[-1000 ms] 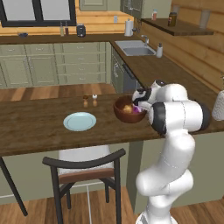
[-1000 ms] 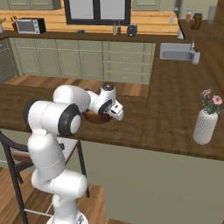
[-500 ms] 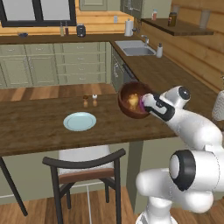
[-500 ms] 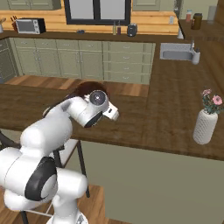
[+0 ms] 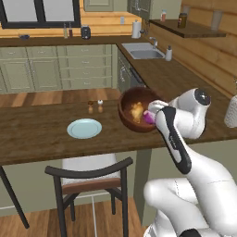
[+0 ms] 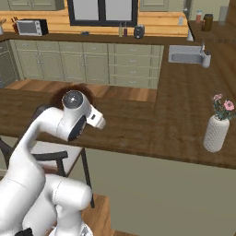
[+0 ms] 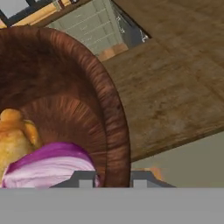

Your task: Pick the chicken drumstick and onion from their plates and place them in the bowl. Then put the bowl in the fridge.

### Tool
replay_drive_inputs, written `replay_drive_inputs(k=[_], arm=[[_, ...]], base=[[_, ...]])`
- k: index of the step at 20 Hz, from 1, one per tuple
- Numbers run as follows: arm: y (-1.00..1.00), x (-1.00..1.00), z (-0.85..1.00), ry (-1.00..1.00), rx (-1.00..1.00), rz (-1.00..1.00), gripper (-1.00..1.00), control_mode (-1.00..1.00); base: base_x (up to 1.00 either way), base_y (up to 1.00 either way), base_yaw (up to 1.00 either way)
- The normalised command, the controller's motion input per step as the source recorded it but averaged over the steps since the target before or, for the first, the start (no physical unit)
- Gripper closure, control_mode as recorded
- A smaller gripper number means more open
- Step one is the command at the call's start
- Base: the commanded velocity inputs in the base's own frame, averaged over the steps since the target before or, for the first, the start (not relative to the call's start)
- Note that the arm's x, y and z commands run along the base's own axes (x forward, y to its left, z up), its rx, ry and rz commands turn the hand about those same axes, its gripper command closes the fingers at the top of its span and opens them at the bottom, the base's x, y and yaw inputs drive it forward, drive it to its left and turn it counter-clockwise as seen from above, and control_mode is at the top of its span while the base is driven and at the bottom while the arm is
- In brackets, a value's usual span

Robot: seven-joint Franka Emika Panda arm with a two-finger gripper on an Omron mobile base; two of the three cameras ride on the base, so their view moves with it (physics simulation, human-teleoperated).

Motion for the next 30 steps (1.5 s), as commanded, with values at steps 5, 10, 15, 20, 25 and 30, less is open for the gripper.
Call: replay_drive_inputs(k=[5, 10, 15, 20, 25, 30], arm=[[0.61, -0.8, 0.18, 0.19, -0.01, 0.1, 1.0, 1.0], [0.0, 0.0, 0.0, 0.0, 0.0, 0.0, 1.0, 1.0], [0.0, 0.0, 0.0, 0.0, 0.0, 0.0, 1.0, 1.0], [0.0, 0.0, 0.0, 0.0, 0.0, 0.0, 1.0, 1.0], [0.0, 0.0, 0.0, 0.0, 0.0, 0.0, 1.0, 1.0], [0.0, 0.0, 0.0, 0.0, 0.0, 0.0, 1.0, 1.0]], base=[[-0.2, 0.2, 0.01], [-1.0, 1.0, 0.04], [-1.0, 1.0, 0.02], [-0.5, 1.0, 0.0], [-0.14, 1.0, 0.0], [0.0, 1.0, 0.0]])
